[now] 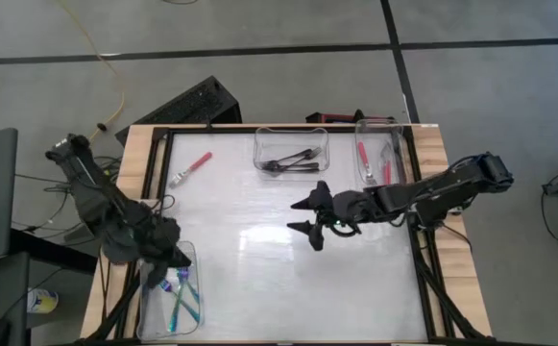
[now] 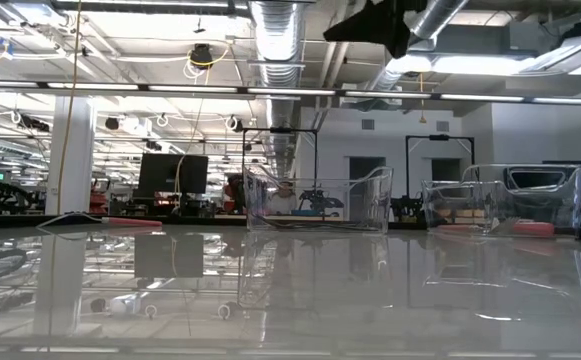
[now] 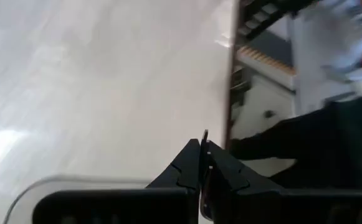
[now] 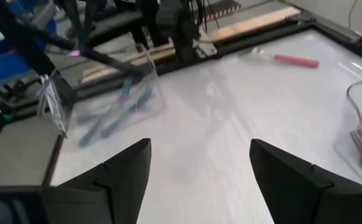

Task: Sort silverware by color (type)
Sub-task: Put the blue fork into the bottom left transparent bin, then put the pink fork into the top right transparent bin

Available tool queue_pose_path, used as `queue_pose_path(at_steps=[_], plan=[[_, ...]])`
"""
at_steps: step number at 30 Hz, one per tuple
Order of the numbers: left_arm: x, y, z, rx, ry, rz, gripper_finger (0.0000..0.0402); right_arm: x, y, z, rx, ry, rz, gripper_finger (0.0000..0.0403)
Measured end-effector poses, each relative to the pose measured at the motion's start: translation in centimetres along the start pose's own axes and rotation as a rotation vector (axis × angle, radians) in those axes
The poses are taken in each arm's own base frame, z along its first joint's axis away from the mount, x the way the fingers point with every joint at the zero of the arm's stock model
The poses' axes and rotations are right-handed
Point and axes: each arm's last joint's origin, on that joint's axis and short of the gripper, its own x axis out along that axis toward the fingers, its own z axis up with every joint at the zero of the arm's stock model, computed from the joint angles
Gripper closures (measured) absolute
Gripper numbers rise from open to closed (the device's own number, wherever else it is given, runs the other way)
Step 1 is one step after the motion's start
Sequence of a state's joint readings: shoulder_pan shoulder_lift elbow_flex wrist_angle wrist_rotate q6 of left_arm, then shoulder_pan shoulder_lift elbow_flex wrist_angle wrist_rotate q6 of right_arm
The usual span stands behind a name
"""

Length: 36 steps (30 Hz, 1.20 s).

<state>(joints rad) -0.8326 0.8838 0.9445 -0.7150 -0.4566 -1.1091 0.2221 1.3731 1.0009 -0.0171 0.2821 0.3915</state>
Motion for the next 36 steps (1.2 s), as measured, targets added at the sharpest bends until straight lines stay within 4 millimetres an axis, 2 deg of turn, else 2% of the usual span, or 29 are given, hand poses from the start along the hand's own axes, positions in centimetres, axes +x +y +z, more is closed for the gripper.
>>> queue_pose_path(at_steps=[4,9,12,16,19,22,26,29,32,34,36], plan=[[1.7,1.1,-2.6,-0.002,0.074,0.107,0.0402,1.1,0.0,-0.9,-0.008,0.040,0.001,0.0107],[3.7,2.1,-4.8,-0.054,0.211,0.172,0.0398,1.2,-0.1,-0.6,0.026,0.025,0.024,0.0107],[4.2,2.3,-5.1,-0.005,0.289,0.188,0.0379,1.3,-0.3,-0.6,0.029,0.029,0.018,0.0107],[4.4,2.5,-4.4,0.050,0.289,0.194,0.0333,1.1,-0.4,-0.3,0.048,0.016,0.025,0.0107],[3.8,2.6,-3.0,0.067,0.370,0.207,0.0295,1.1,-0.4,-0.4,0.081,0.030,0.030,0.0107],[2.4,2.4,-0.6,0.101,0.400,0.235,0.0262,1.1,-0.2,-0.4,0.088,0.041,0.067,0.0107],[-0.2,1.5,3.9,0.219,0.302,0.242,0.0237,1.0,-0.2,-0.5,0.141,0.060,0.092,0.0107],[-2.3,2.0,7.3,0.266,0.138,0.427,0.0235,1.0,0.0,-0.5,0.183,0.063,0.097,0.0107],[-3.7,4.6,10.1,0.271,0.070,0.712,0.0235,0.9,0.3,-0.6,0.218,0.068,0.104,0.0107],[-3.6,7.4,11.9,0.229,0.126,0.782,0.0235,0.9,0.5,-0.7,0.244,0.073,0.110,0.0107],[-3.1,11.0,13.2,0.147,0.200,0.777,0.0235,0.8,0.7,-0.8,0.272,0.078,0.116,0.0107]])
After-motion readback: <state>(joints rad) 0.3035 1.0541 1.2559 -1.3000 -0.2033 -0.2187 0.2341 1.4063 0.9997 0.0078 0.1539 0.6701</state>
